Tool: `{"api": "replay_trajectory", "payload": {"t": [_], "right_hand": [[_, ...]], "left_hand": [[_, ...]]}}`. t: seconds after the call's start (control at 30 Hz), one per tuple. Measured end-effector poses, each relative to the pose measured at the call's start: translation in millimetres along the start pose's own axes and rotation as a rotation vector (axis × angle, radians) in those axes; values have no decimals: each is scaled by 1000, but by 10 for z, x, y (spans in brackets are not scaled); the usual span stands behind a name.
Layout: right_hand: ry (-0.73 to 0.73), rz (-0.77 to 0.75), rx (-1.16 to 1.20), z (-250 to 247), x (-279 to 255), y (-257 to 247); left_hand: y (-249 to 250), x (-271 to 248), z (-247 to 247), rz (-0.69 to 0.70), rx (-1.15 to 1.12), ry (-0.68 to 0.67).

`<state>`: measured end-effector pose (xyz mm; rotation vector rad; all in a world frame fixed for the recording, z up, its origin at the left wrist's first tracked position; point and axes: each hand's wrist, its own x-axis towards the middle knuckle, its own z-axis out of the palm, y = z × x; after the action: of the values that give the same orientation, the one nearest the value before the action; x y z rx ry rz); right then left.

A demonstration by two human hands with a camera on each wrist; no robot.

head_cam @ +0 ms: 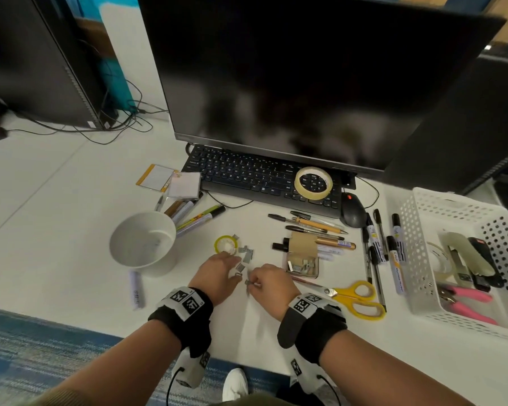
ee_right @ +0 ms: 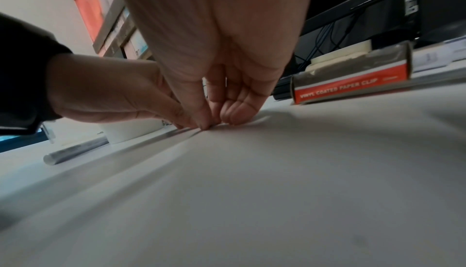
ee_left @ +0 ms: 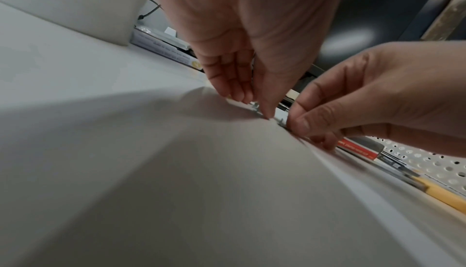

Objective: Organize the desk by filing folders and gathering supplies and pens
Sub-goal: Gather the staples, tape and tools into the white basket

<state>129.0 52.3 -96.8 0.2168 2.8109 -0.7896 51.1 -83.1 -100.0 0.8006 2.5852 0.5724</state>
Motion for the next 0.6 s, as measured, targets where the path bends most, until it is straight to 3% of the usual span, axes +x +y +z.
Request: {"api": "replay_trajectory", "payload": {"t": [0.37,0.6], "right_hand": [[297,126,71,-399,-178,402],[266,233,5,-537,-252,669]], "left_hand": [[155,148,18,44,-4,-52],[331,249,71,104,-29,-52]]}}
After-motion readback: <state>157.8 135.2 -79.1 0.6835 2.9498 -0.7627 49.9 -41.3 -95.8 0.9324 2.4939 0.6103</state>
